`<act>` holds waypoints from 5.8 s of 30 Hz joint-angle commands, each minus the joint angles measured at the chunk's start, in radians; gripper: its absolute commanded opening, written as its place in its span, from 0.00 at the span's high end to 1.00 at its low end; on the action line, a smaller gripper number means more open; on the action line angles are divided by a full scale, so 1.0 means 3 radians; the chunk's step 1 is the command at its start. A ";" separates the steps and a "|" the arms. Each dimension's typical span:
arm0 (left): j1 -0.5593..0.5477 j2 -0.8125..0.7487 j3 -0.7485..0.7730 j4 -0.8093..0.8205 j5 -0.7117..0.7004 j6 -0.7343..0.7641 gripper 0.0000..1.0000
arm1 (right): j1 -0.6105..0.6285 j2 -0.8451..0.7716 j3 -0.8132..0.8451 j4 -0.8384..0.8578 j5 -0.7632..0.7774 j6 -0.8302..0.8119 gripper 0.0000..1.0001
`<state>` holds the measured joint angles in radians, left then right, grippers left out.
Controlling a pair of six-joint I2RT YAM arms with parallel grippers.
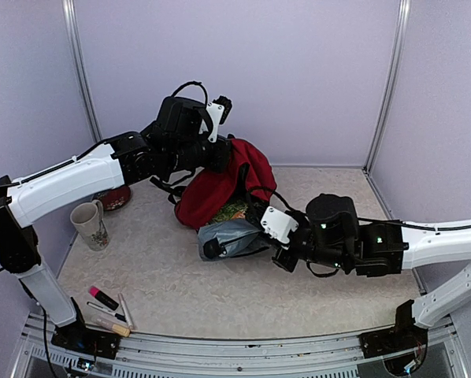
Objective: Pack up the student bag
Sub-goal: Pick up the pencil case from the center of the board, then place the pencil case in the largest pocket of the bag, then pick up the largest pocket of the bag from the student bag, then adjust the student bag at the center of the board, then place the largest pocket of the student bag, then grab the largest pocket of the student bag.
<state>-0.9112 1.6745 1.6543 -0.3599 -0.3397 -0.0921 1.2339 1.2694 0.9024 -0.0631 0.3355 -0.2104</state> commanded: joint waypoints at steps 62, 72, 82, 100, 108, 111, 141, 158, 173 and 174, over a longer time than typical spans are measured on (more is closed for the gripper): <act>0.0368 -0.0414 0.0232 0.0454 0.0802 -0.0581 1.00 | -0.2090 0.0500 -0.0683 0.1021 -0.2406 0.1046 0.00; 0.0269 -0.0491 0.0195 0.0388 0.0724 -0.0477 1.00 | -0.2233 0.1282 -0.0490 0.1437 -0.2693 0.0958 0.00; 0.0225 -0.0522 0.0226 0.0282 0.0661 -0.0351 1.00 | -0.2232 0.1530 -0.0175 0.1530 -0.4034 0.1007 1.00; -0.0484 -0.1003 0.0538 -0.0102 -0.0236 0.0203 1.00 | -0.2227 -0.0009 0.0886 0.0698 -0.3571 0.3091 1.00; -0.0461 -0.0785 0.0281 0.0030 0.0372 -0.0267 1.00 | -0.2498 0.0395 0.0694 0.0546 -0.3254 0.3163 0.73; -0.0360 -0.0780 -0.0104 0.0286 0.0478 -0.0645 1.00 | -0.2559 0.0489 0.0624 0.0419 -0.3338 0.3045 0.48; 0.0209 -0.1491 -0.1491 0.1201 -0.0016 -0.1516 1.00 | -0.0038 0.0035 0.1380 -0.1335 -0.0185 0.1371 0.44; 0.0212 -0.1478 -0.1530 0.1404 0.0171 -0.1458 1.00 | 0.0545 0.0564 0.0445 -0.0828 0.0860 0.2794 0.63; 0.0119 -0.1415 -0.1529 0.1536 0.0307 -0.1383 1.00 | 0.0324 0.0973 0.0607 -0.0264 0.1396 0.2355 0.69; 0.0111 -0.1407 -0.1531 0.1544 0.0310 -0.1379 1.00 | 0.0321 0.0998 0.0637 -0.0265 0.1396 0.2338 0.69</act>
<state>-0.8635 1.2579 1.1839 -0.0338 -0.2714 -0.5320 1.3514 1.5341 1.0359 -0.2253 0.7158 0.5465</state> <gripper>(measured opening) 0.042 0.315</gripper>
